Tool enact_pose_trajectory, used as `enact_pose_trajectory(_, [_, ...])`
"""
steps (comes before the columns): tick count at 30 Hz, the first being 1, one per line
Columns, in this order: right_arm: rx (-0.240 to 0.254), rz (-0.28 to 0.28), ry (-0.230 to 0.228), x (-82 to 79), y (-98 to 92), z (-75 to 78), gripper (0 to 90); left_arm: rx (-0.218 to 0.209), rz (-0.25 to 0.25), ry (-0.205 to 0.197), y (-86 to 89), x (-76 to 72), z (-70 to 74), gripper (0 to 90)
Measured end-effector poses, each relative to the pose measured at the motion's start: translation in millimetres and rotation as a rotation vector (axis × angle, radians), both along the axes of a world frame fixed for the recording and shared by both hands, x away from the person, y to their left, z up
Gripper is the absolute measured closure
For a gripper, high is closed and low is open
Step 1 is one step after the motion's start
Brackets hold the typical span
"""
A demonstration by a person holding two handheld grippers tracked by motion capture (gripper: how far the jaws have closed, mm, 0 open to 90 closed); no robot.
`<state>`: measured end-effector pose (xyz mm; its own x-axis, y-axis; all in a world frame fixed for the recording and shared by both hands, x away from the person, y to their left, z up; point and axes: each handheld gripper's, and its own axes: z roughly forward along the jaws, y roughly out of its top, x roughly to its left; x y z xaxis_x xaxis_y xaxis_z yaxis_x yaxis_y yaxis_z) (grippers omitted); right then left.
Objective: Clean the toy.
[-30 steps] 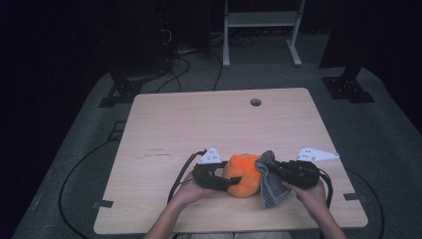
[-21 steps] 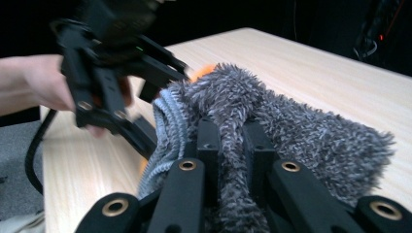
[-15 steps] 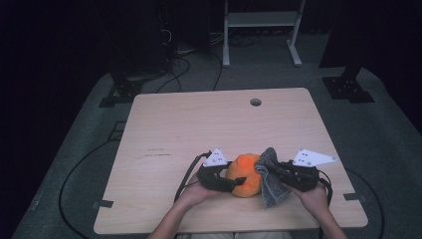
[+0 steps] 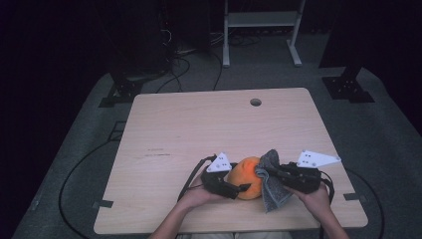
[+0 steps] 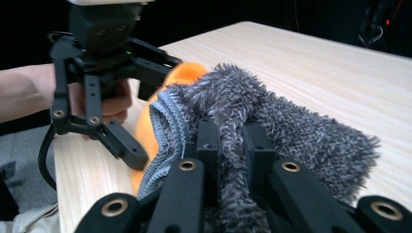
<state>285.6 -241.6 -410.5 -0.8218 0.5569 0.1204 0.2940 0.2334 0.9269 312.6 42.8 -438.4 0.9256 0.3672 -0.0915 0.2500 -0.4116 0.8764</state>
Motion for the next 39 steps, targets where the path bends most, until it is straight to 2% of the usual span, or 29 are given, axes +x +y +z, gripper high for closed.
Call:
enact_pose_trajectory(3, [-0.023,-0.044,0.033,8.3,-9.7,-4.7,80.3,0.001,-0.005,-0.003,0.1,-0.8,-0.3,22.9])
enact_pose_trajectory(5, [-0.024,-0.078,0.04,10.4,-15.0,-3.9,80.4,0.018,-0.039,-0.033,-0.5,-3.9,0.0,24.6])
enact_pose_trajectory(7, [0.015,-0.062,0.015,7.7,-15.4,4.0,80.4,0.039,-0.089,-0.081,-5.6,-9.6,-1.4,25.9])
enact_pose_trajectory(9, [0.022,-0.035,-0.013,4.5,-9.1,11.5,80.5,0.064,-0.116,-0.126,-12.1,-15.5,-1.6,25.9])
enact_pose_trajectory(10, [0.006,-0.025,-0.019,3.6,-4.0,13.1,80.5,0.085,-0.124,-0.136,-13.3,-16.2,0.7,25.0])
enact_pose_trajectory(11, [-0.025,-0.018,-0.018,3.1,1.3,10.8,80.4,0.088,-0.128,-0.13,-13.2,-15.5,1.8,21.3])
enact_pose_trajectory(12, [-0.025,-0.01,-0.005,3.7,3.1,7.8,80.4,0.093,-0.126,-0.12,-12.1,-13.9,3.0,17.4])
enact_pose_trajectory(14, [0.007,-0.001,0.025,4.2,3.6,3.3,80.4,0.087,-0.122,-0.118,-10.8,-11.8,1.2,12.4])
enact_pose_trajectory(17, [-0.007,0.002,0.018,3.1,3.9,3.5,80.2,0.095,-0.129,-0.166,-12.0,-16.8,-1.7,19.9])
enact_pose_trajectory(20, [-0.016,-0.018,0.037,6.0,-4.5,0.3,80.3,0.099,-0.124,-0.162,-12.5,-16.4,0.2,22.6])
enact_pose_trajectory(23, [-0.048,-0.076,0.069,13.1,-17.4,-6.8,80.3,0.089,-0.125,-0.155,-9.8,-15.7,-0.9,22.6])
enact_pose_trajectory(26, [-0.022,-0.104,0.108,17.5,-29.9,-12.9,80.5,0.05,-0.126,-0.153,-5.1,-14.9,-5.5,22.6])
enact_pose_trajectory(29, [0.018,-0.092,0.056,10.3,-27.5,-3.3,80.6,0.043,-0.126,-0.151,-5.1,-14.9,-6.8,23.1])
enact_pose_trajectory(31, [0.038,-0.055,-0.008,2.5,-17.2,9.0,80.6,0.049,-0.123,-0.154,-6.4,-16.1,-6.5,23.3])
enact_pose_trajectory(32, [0.031,-0.04,-0.017,1.2,-13.2,11.2,80.6,0.052,-0.124,-0.156,-6.6,-16.5,-6.4,23.3])
enact_pose_trajectory(34, [-0.026,-0.02,-0.021,0.8,-4.6,9.3,80.6,0.058,-0.123,-0.152,-5.6,-16.4,-5.9,23.3])
enact_pose_trajectory(35, [-0.054,-0.019,-0.007,2.5,-3.3,4.8,80.6,0.059,-0.123,-0.147,-5.4,-16.1,-5.8,23.3])
enact_pose_trajectory(36, [-0.052,-0.019,0.018,5.4,-5.2,-0.3,80.6,0.058,-0.119,-0.138,-5.4,-15.5,-5.8,23.3])
enact_pose_trajectory(37, [-0.029,-0.037,0.048,9.5,-10.9,-5.0,80.6,0.053,-0.116,-0.126,-5.4,-14.7,-5.9,23.3])
enact_pose_trajectory(39, [-0.058,-0.082,0.068,14.1,-19.2,-9.5,80.6,0.044,-0.112,-0.106,-4.2,-12.9,-6.4,23.2])
